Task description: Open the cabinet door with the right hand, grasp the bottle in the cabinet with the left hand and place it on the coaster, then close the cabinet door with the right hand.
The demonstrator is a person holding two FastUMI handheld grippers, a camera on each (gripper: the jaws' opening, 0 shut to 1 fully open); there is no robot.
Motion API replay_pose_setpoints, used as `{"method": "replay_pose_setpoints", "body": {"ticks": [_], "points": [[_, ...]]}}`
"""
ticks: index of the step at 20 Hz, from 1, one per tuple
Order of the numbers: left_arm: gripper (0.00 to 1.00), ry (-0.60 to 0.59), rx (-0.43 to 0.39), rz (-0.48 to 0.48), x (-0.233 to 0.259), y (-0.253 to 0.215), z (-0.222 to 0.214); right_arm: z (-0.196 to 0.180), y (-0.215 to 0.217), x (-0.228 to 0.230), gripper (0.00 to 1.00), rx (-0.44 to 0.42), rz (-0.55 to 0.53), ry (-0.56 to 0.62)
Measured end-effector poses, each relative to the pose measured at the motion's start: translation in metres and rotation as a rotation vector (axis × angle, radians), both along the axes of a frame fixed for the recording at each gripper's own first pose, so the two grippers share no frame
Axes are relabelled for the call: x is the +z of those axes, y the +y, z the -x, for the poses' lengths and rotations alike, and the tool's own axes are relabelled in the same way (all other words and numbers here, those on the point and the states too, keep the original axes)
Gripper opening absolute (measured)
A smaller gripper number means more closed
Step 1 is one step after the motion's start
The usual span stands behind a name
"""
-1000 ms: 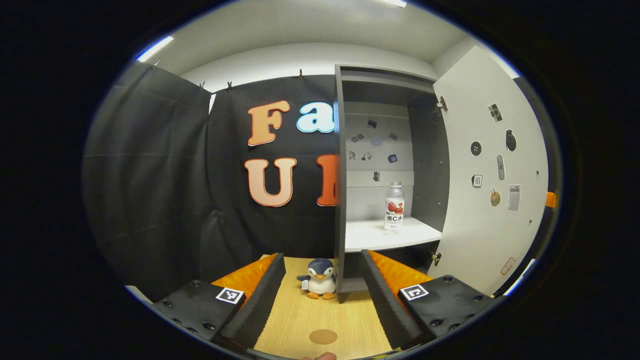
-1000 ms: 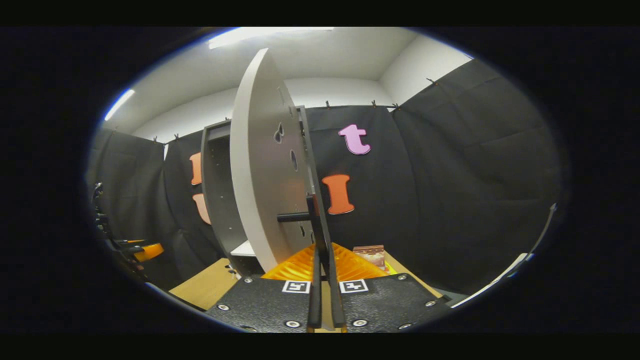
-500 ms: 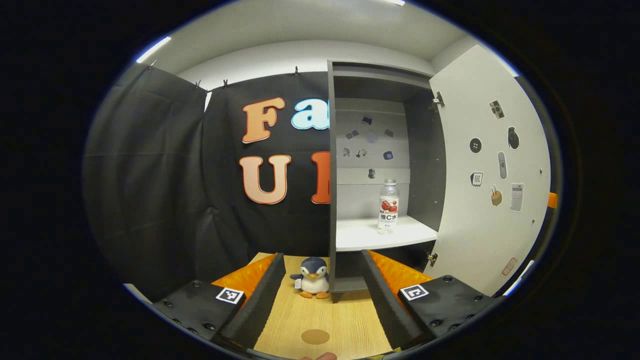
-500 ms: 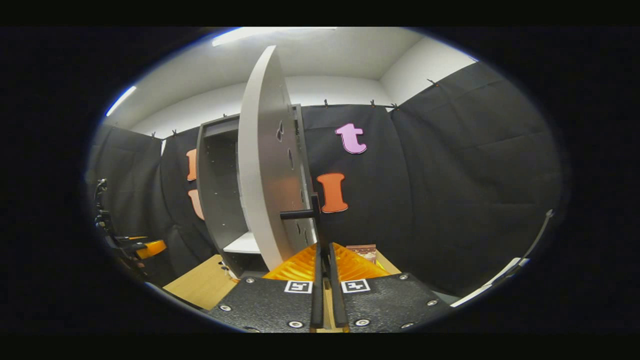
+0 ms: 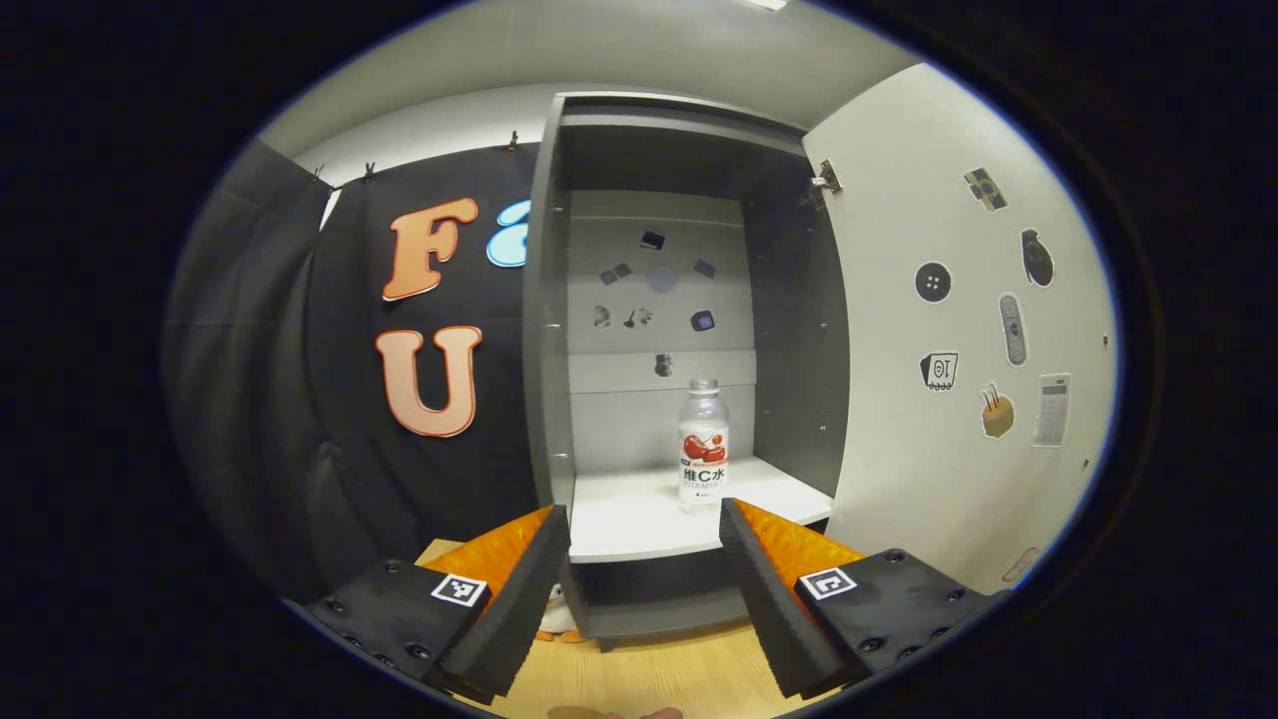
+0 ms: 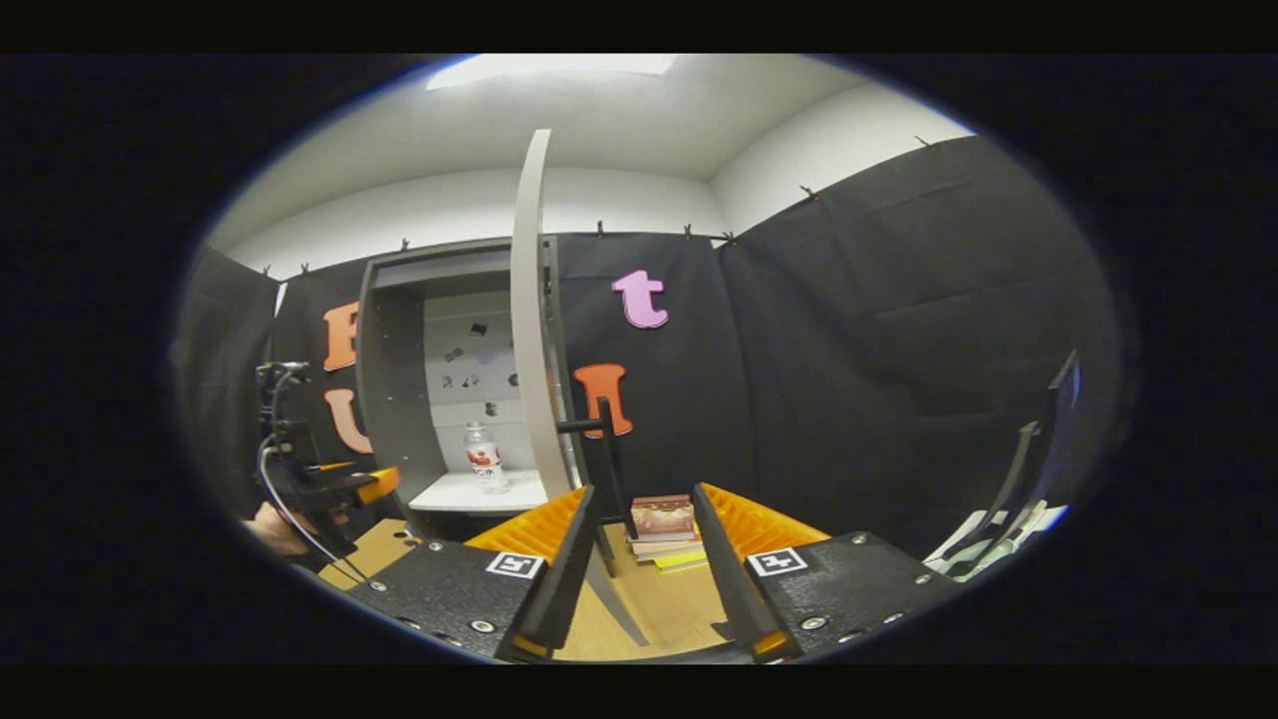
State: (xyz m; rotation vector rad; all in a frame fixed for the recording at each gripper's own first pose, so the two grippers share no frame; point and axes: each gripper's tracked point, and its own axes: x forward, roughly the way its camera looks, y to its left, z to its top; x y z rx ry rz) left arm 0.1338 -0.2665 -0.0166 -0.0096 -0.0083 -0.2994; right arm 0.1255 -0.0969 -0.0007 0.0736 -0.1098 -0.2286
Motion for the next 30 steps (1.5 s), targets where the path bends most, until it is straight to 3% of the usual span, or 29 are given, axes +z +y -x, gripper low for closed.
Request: {"method": "replay_pose_setpoints", "body": {"ticks": [3, 4, 5, 8, 26, 27, 30], "points": [[0.95, -0.014, -0.050, 0.007, 0.001, -0.032, -0.030, 0.005, 0.005, 0.005, 0.60, -0.047, 0.020, -0.018], [0.95, -0.014, -0.056, 0.008, 0.000, -0.036, -0.041, 0.006, 0.007, 0.006, 0.55, -0.057, 0.025, -0.019], [1.00, -0.015, -0.069, 0.011, 0.000, -0.044, -0.052, 0.007, 0.010, 0.007, 0.61, -0.068, 0.031, -0.022], [0.98, -0.020, -0.086, 0.015, -0.002, -0.058, -0.080, 0.009, 0.019, 0.008, 0.61, -0.085, 0.039, -0.025], [0.98, -0.012, -0.110, 0.005, -0.026, -0.120, -0.204, -0.015, 0.062, -0.001, 0.57, -0.112, 0.035, 0.021], [0.98, -0.007, -0.115, 0.002, -0.029, -0.125, -0.210, -0.020, 0.062, -0.002, 0.62, -0.111, 0.040, 0.028], [0.97, 0.003, -0.114, -0.003, -0.036, -0.132, -0.220, -0.031, 0.057, -0.007, 0.62, -0.121, 0.052, 0.058]]}}
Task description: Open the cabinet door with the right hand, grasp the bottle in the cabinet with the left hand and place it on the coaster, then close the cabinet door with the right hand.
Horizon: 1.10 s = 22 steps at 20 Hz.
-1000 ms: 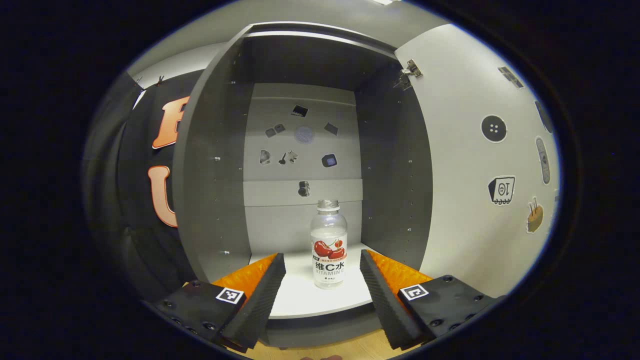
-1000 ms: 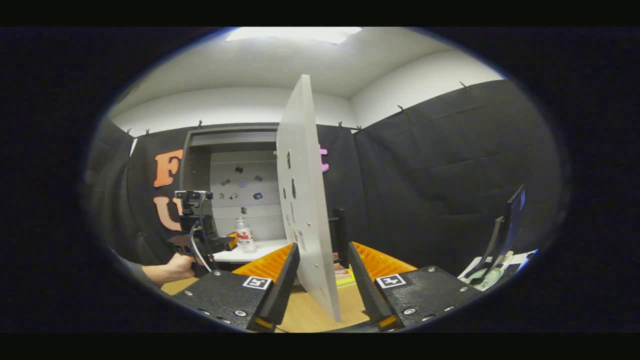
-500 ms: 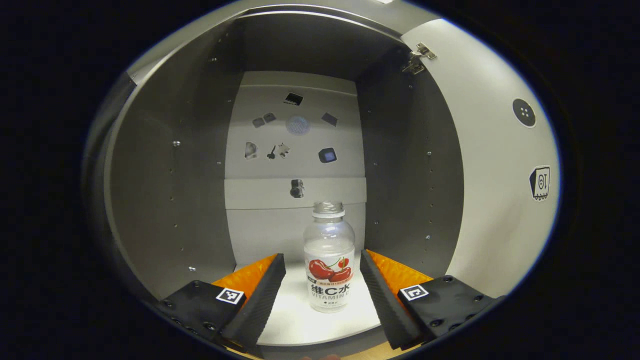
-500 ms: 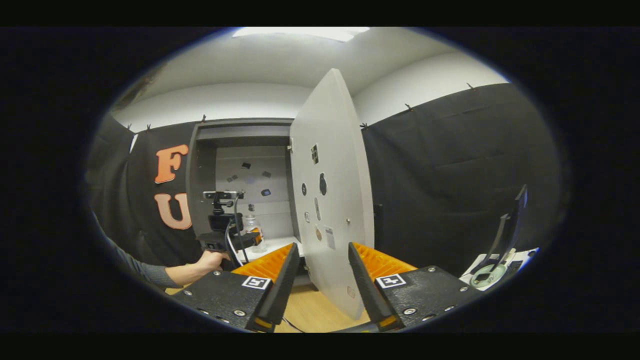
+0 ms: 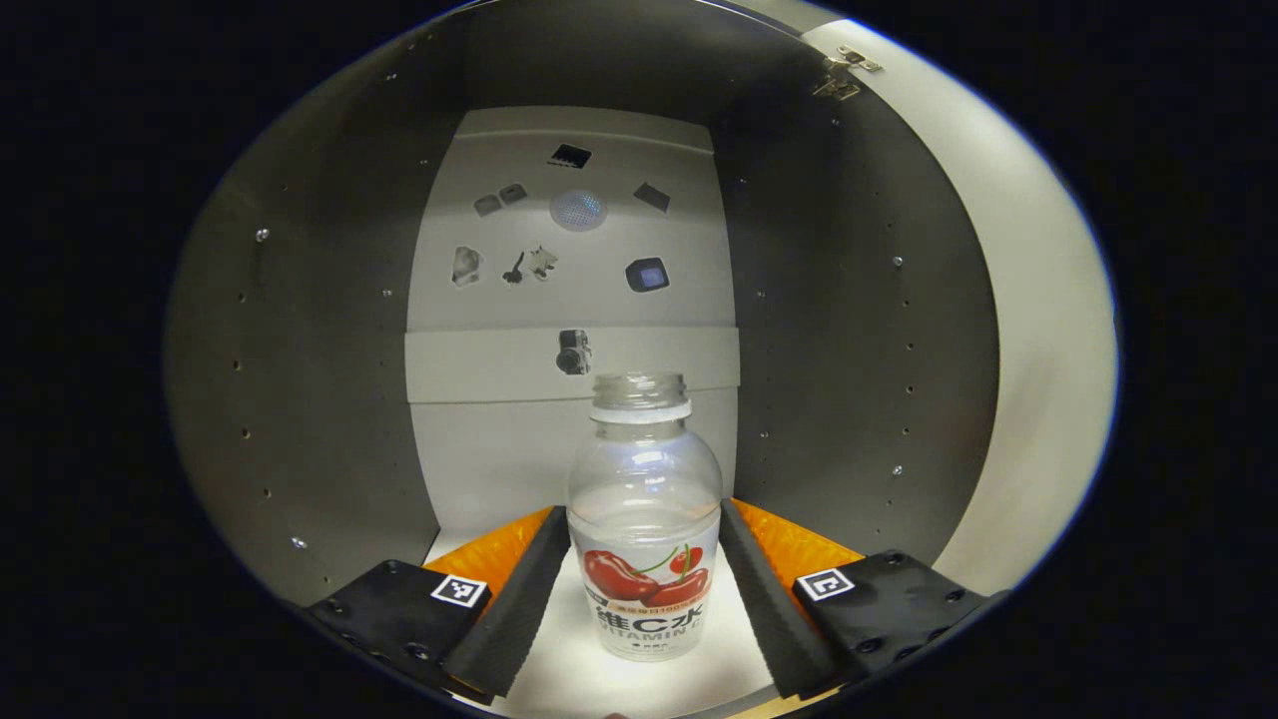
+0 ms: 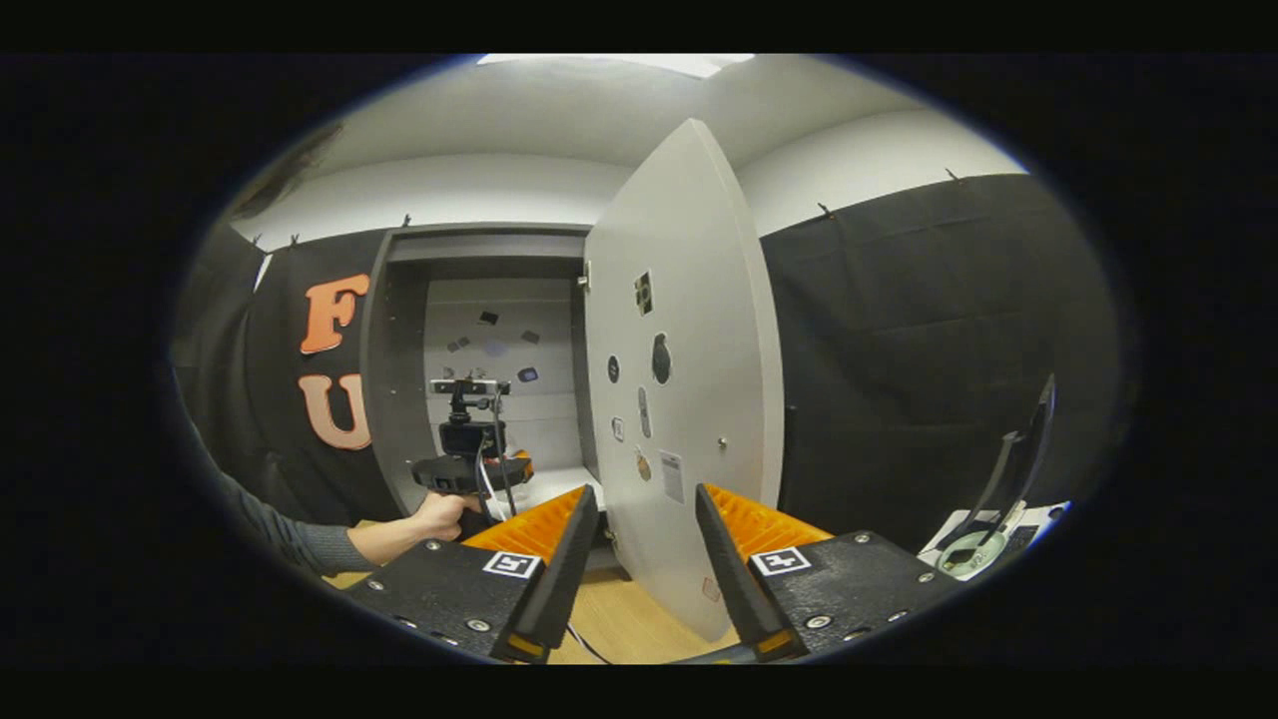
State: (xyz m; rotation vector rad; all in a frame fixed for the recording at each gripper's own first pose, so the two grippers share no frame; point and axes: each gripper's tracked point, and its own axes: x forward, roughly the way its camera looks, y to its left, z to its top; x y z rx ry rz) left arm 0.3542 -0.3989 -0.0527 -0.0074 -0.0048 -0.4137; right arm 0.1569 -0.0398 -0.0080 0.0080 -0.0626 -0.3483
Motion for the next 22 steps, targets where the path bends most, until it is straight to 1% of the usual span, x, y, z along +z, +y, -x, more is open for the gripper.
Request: {"method": "replay_pose_setpoints", "body": {"ticks": [1, 2, 3, 6, 8, 9, 10, 11, 12, 15, 16, 17, 19, 20, 21, 22], "points": [[0.87, -0.005, -0.001, 0.002, 0.003, 0.000, 0.004, -0.001, 0.000, -0.002, 0.62, 0.003, -0.007, 0.005], [0.86, -0.005, 0.003, 0.000, 0.003, 0.001, 0.005, -0.003, 0.003, -0.004, 0.62, 0.010, -0.013, 0.005], [0.85, -0.003, 0.004, 0.002, 0.002, 0.002, 0.005, -0.003, 0.004, -0.005, 0.58, 0.016, -0.016, 0.006], [0.84, -0.006, -0.002, 0.016, 0.006, 0.006, 0.010, -0.006, 0.004, -0.006, 0.58, 0.032, -0.027, 0.006], [0.84, -0.023, 0.010, 0.018, 0.011, 0.016, 0.021, -0.005, 0.007, -0.009, 0.58, 0.052, -0.040, 0.005], [0.84, -0.039, 0.010, 0.015, 0.013, 0.021, 0.032, -0.005, 0.008, -0.010, 0.62, 0.065, -0.043, 0.004], [0.84, -0.055, 0.014, 0.007, 0.015, 0.027, 0.046, -0.005, 0.009, -0.010, 0.62, 0.079, -0.045, 0.003], [0.83, -0.074, 0.012, 0.001, 0.018, 0.034, 0.061, -0.003, 0.011, -0.010, 0.58, 0.092, -0.049, 0.003], [0.83, -0.089, 0.011, -0.006, 0.019, 0.041, 0.075, -0.002, 0.014, -0.011, 0.62, 0.109, -0.052, 0.002], [0.83, -0.126, 0.036, -0.011, 0.019, 0.069, 0.117, 0.007, 0.018, -0.016, 0.62, 0.155, -0.060, 0.012], [0.83, -0.120, 0.049, -0.011, 0.016, 0.081, 0.133, 0.011, 0.021, -0.019, 0.62, 0.174, -0.065, 0.019], [0.83, -0.112, 0.059, -0.007, 0.012, 0.093, 0.148, 0.014, 0.023, -0.022, 0.58, 0.189, -0.070, 0.025], [0.84, -0.098, 0.075, -0.001, 0.009, 0.112, 0.173, 0.019, 0.026, -0.027, 0.58, 0.222, -0.086, 0.039], [0.83, -0.092, 0.089, 0.004, 0.006, 0.123, 0.184, 0.021, 0.028, -0.029, 0.62, 0.238, -0.092, 0.042], [0.83, -0.082, 0.102, 0.005, 0.000, 0.132, 0.192, 0.025, 0.030, -0.031, 0.62, 0.254, -0.099, 0.046], [0.83, -0.071, 0.115, 0.011, -0.009, 0.143, 0.202, 0.025, 0.032, -0.034, 0.58, 0.268, -0.105, 0.053]]}}
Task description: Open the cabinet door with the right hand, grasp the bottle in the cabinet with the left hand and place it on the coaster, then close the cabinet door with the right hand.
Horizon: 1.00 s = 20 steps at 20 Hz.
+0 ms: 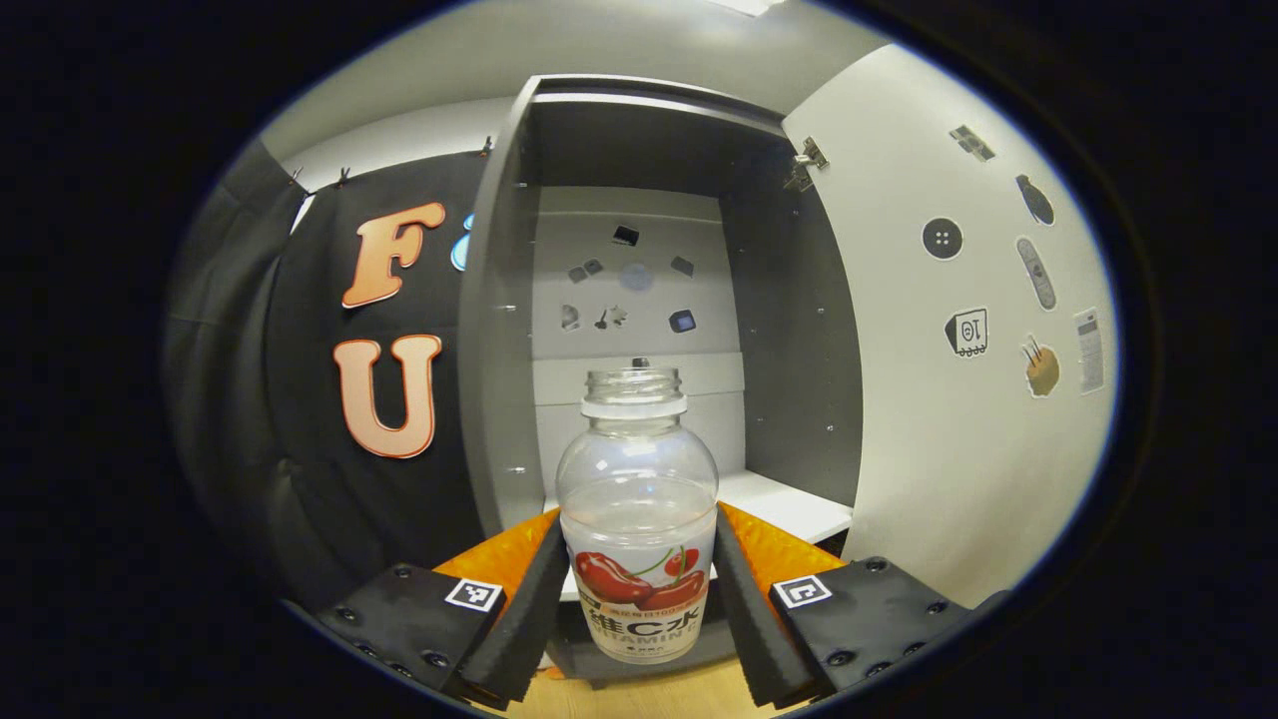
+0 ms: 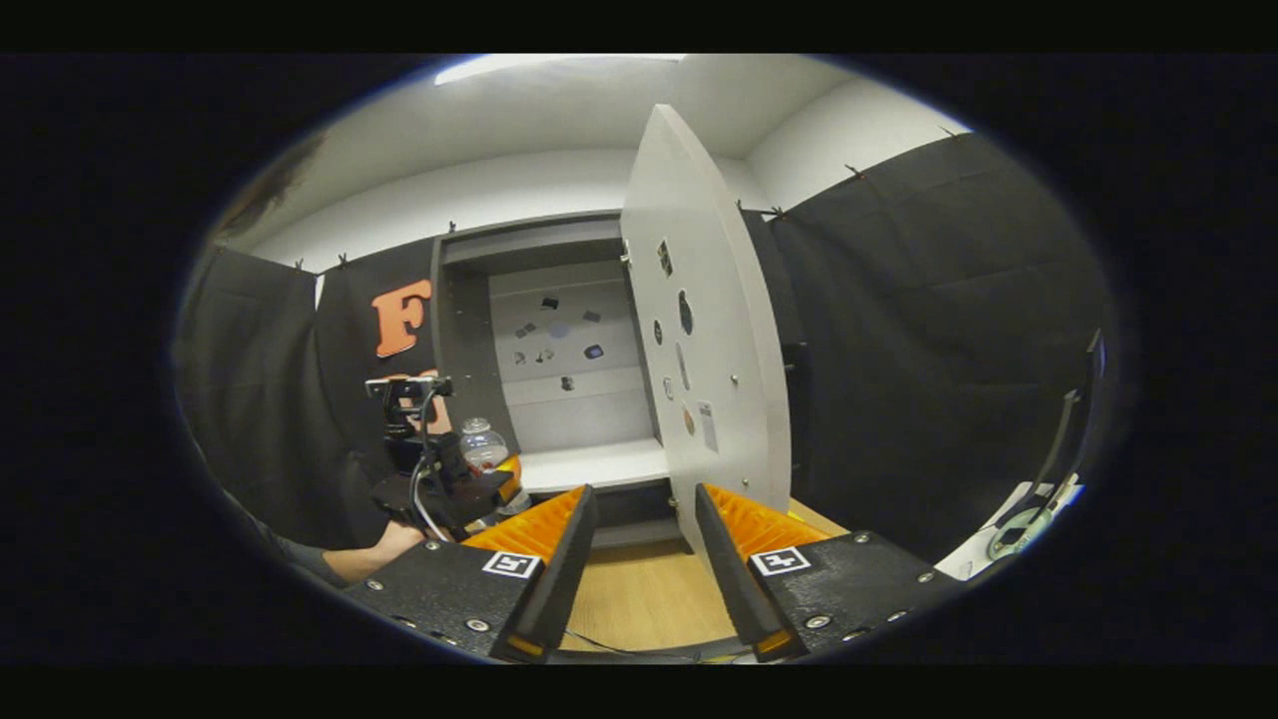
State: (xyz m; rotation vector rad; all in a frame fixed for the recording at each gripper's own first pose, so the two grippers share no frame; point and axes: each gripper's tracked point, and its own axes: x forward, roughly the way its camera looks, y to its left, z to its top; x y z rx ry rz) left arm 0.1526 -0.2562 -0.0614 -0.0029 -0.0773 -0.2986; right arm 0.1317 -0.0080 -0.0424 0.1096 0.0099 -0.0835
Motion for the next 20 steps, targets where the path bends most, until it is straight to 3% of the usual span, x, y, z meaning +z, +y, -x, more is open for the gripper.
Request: {"method": "replay_pose_setpoints", "body": {"ticks": [1, 3, 4, 5, 6, 7, 11, 20], "points": [[0.82, 0.023, 0.007, 0.006, -0.012, 0.009, 0.010, 0.002, 0.001, -0.003, 0.62, 0.013, -0.002, 0.008], [0.85, 0.070, 0.029, -0.008, -0.046, 0.029, 0.030, 0.008, 0.003, -0.008, 0.62, 0.034, 0.002, 0.019], [0.84, 0.080, 0.040, -0.018, -0.062, 0.039, 0.040, 0.008, 0.004, -0.010, 0.58, 0.046, 0.000, 0.028], [0.82, 0.089, 0.050, -0.032, -0.079, 0.046, 0.047, 0.009, 0.007, -0.013, 0.62, 0.060, -0.001, 0.037], [0.84, 0.104, 0.062, -0.041, -0.098, 0.053, 0.054, 0.010, 0.008, -0.020, 0.58, 0.069, 0.002, 0.060], [0.83, 0.112, 0.074, -0.035, -0.114, 0.059, 0.063, 0.013, 0.010, -0.026, 0.63, 0.077, 0.009, 0.077], [0.84, 0.099, 0.120, -0.065, -0.161, 0.082, 0.080, 0.010, 0.031, -0.046, 0.63, 0.139, -0.018, 0.111], [0.84, 0.127, 0.136, -0.073, -0.228, 0.099, 0.098, 0.010, 0.052, -0.085, 0.63, 0.195, 0.000, 0.212]]}}
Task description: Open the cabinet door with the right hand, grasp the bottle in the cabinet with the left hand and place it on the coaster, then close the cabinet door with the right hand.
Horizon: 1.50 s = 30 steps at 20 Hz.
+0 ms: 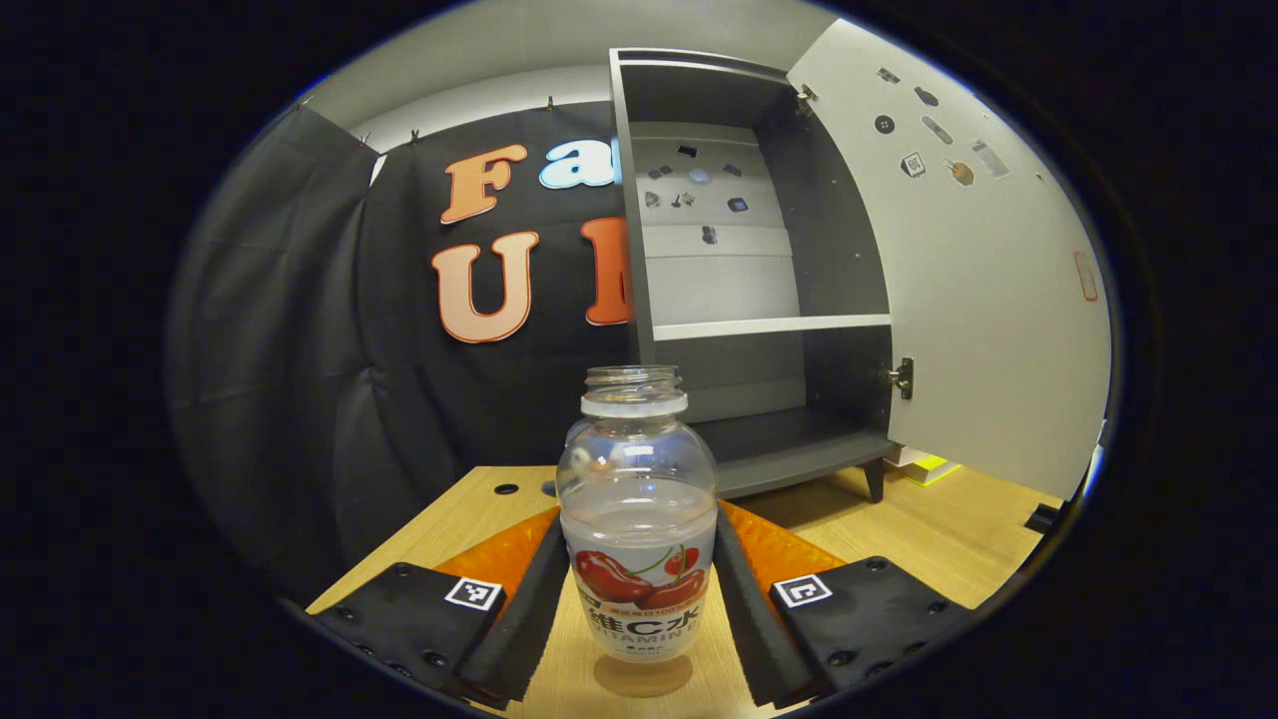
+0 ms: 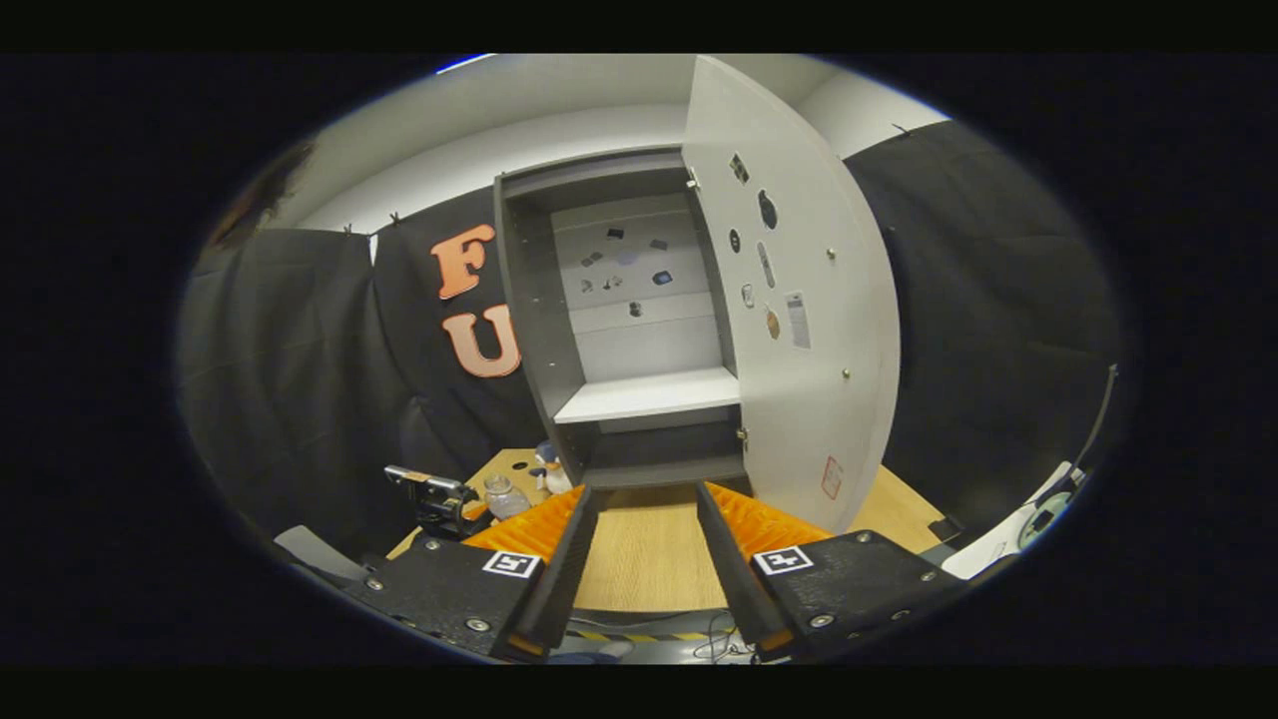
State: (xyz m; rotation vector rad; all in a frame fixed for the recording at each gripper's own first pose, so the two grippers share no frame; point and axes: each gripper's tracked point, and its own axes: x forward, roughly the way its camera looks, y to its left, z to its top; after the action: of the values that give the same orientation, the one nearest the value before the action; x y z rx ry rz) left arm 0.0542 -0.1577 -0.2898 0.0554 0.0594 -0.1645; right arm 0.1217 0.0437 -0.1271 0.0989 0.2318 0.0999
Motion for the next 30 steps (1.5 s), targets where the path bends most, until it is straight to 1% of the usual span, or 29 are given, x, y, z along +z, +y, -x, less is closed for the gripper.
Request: {"method": "replay_pose_setpoints", "body": {"ticks": [2, 3, 6, 11, 14, 15, 16, 18, 20, 21, 23, 25, 26, 27, 30], "points": [[0.82, 0.001, -0.001, 0.004, -0.013, 0.001, 0.000, 0.002, 0.002, -0.009, 0.63, 0.000, -0.007, 0.024], [0.84, 0.004, -0.007, 0.001, -0.021, -0.001, -0.001, 0.002, 0.004, -0.014, 0.63, 0.007, -0.011, 0.041], [0.83, 0.030, -0.010, -0.001, -0.046, -0.001, -0.004, 0.004, 0.006, -0.029, 0.64, 0.007, 0.014, 0.088], [0.84, 0.085, 0.015, 0.010, -0.084, 0.007, -0.008, 0.001, 0.013, -0.044, 0.64, 0.014, 0.018, 0.134], [0.84, 0.097, 0.022, 0.002, -0.095, 0.009, -0.008, -0.002, 0.014, -0.051, 0.64, 0.013, 0.015, 0.156], [0.84, 0.077, 0.013, -0.002, -0.092, 0.006, -0.009, -0.003, 0.014, -0.053, 0.64, 0.013, 0.016, 0.161], [0.84, 0.091, 0.016, -0.017, -0.094, 0.005, -0.009, -0.004, 0.013, -0.055, 0.64, 0.010, 0.021, 0.167], [0.84, 0.089, 0.023, -0.008, -0.093, 0.005, -0.008, -0.004, 0.013, -0.059, 0.64, 0.011, 0.019, 0.181], [0.87, 0.085, 0.043, -0.017, -0.092, 0.008, -0.004, -0.004, 0.012, -0.058, 0.64, 0.014, 0.018, 0.178], [0.88, 0.082, 0.057, -0.036, -0.090, 0.009, -0.005, -0.003, 0.011, -0.058, 0.64, 0.012, 0.015, 0.177], [0.94, 0.073, 0.079, -0.081, -0.087, 0.014, -0.008, -0.002, 0.010, -0.062, 0.64, 0.009, 0.004, 0.187], [0.95, 0.067, 0.064, -0.062, -0.082, 0.012, -0.009, -0.001, 0.010, -0.064, 0.64, 0.009, -0.006, 0.190], [0.91, 0.065, 0.065, -0.053, -0.079, 0.012, -0.008, -0.002, 0.009, -0.065, 0.64, 0.011, -0.008, 0.191], [0.95, 0.063, 0.071, -0.048, -0.077, 0.014, -0.007, 0.000, 0.008, -0.065, 0.64, 0.009, -0.006, 0.191], [0.96, 0.050, 0.077, -0.051, -0.067, 0.015, -0.007, 0.002, 0.009, -0.065, 0.64, 0.014, -0.013, 0.190]]}}
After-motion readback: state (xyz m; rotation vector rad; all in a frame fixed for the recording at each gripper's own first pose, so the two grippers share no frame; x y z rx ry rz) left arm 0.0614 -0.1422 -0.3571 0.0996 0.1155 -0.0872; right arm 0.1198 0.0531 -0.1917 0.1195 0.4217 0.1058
